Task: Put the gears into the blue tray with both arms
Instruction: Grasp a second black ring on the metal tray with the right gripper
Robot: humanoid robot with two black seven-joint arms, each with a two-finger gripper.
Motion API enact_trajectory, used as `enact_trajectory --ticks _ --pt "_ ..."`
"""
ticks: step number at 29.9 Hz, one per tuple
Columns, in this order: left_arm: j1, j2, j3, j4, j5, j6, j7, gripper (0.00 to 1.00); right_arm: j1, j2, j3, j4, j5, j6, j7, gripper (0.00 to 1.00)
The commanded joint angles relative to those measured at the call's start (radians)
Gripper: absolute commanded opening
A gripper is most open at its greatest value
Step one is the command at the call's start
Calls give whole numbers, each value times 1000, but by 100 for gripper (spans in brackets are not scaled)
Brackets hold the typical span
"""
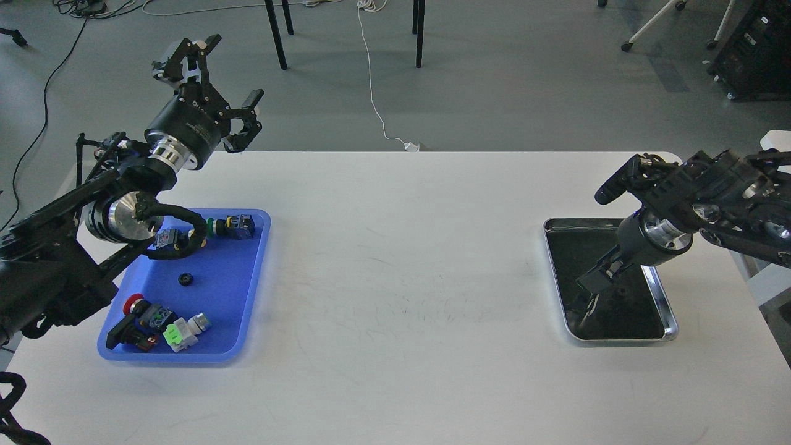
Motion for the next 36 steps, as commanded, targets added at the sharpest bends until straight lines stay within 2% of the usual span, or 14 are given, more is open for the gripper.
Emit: enact_trajectory --ticks 1,15,20,25,33,36 --pt "0 2 1 0 2 -1 0 98 -18 -7 -23 -8 -1 0 -2 69" --pt "3 2 5 0 5 5 0 98 -95 7 -24 -96 0 -39 -8 60" --pt "3 2 7 0 5 3 0 98 -95 19 -23 -94 0 -39 -7 51" --pt "3 2 8 3 6 3 1 98 -95 19 -23 -94 0 -39 -5 27" --pt "3 2 11 12 6 3 1 98 -75 13 -23 -79 0 -39 -2 23" --pt "2 4 11 14 6 3 1 98 -23 10 -15 -19 5 -41 0 22"
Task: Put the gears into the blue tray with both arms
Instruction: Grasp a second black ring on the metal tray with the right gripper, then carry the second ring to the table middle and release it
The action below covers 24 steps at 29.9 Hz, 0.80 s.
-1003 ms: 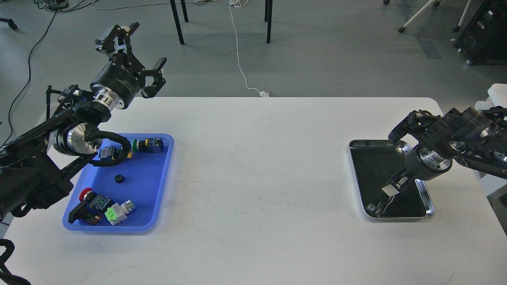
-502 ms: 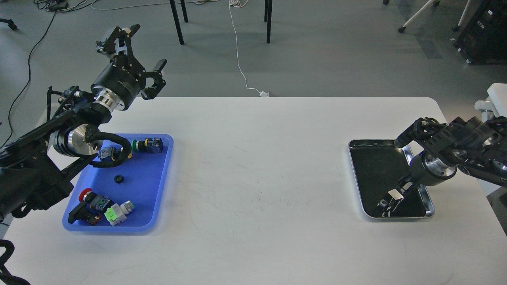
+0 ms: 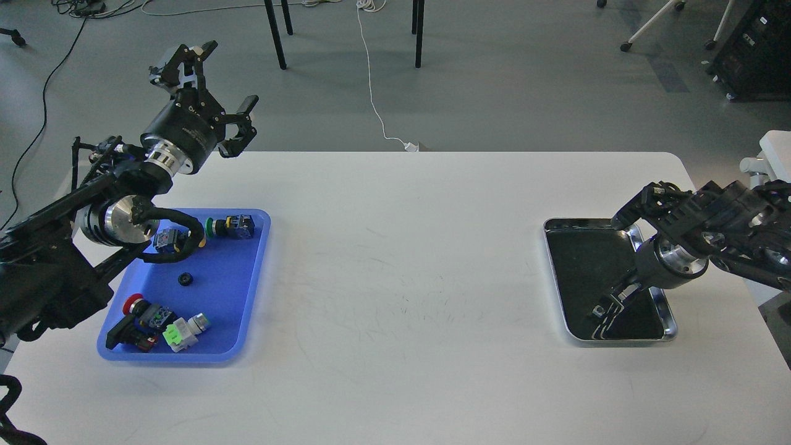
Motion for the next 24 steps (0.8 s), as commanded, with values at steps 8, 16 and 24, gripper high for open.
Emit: enact_trajectory --ticks 8,16,24 --pt "-3 -2 1 2 0 0 0 98 194 63 53 136 52 0 -2 22" --pt "-3 1 4 2 0 -1 -2 98 179 287 78 135 232 -165 -1 22" --pt "8 12 4 2 0 -1 -3 98 104 513 87 52 312 -191 2 22"
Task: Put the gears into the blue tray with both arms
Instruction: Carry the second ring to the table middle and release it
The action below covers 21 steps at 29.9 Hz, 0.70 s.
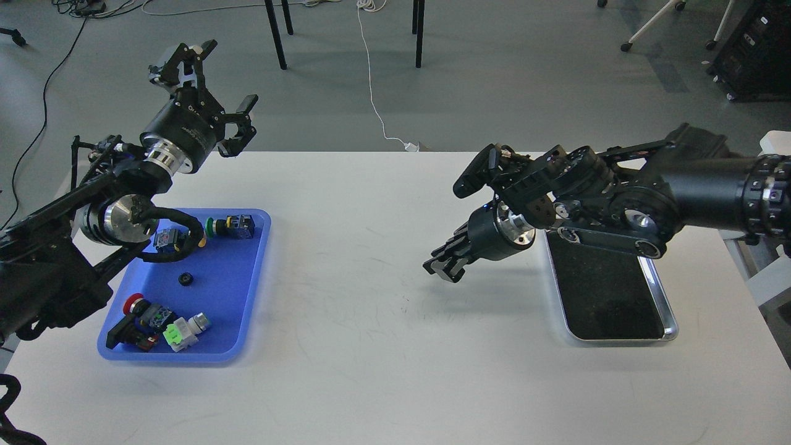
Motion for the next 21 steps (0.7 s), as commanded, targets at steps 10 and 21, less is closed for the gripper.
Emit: enact_trajectory --ticks 10,21 --pt "7 54 0 -5 0 -3 -2 98 -160 90 1 -177 57 -47 0 24" --pt "24 58 -3 -17 0 -3 -6 98 -172 90 6 -179 57 -55 0 52"
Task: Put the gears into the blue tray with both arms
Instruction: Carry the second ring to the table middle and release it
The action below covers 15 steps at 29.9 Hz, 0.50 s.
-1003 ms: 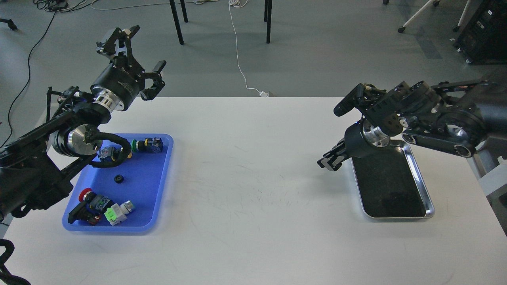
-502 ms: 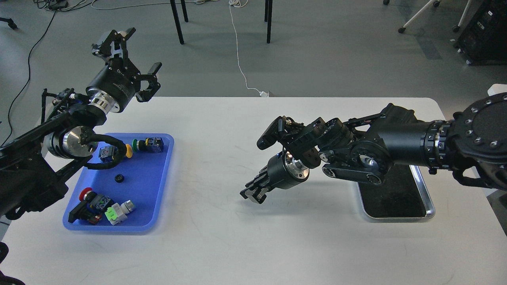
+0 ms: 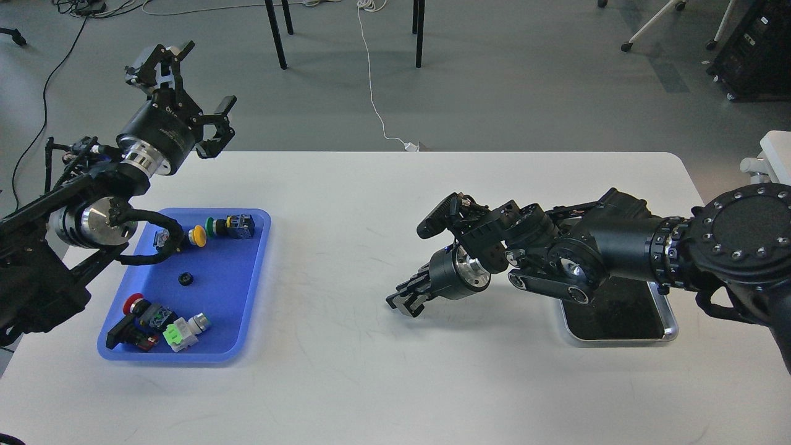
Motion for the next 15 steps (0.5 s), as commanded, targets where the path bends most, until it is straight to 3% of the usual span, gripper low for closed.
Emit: enact_trajectory --ticks 1,5,9,15 --pt "3 2 -6 -4 0 0 -6 98 0 0 8 0 0 -4 0 54" --pt "4 32 -18 -6 -3 -1 -9 98 4 0 69 -2 2 -17 0 67" --pt "6 98 -7 -6 -2 -10 3 98 10 -20 234 -3 58 -15 -5 88" --pt "-2 169 23 -14 98 -119 10 98 -13 -279 458 70 355 0 -6 93"
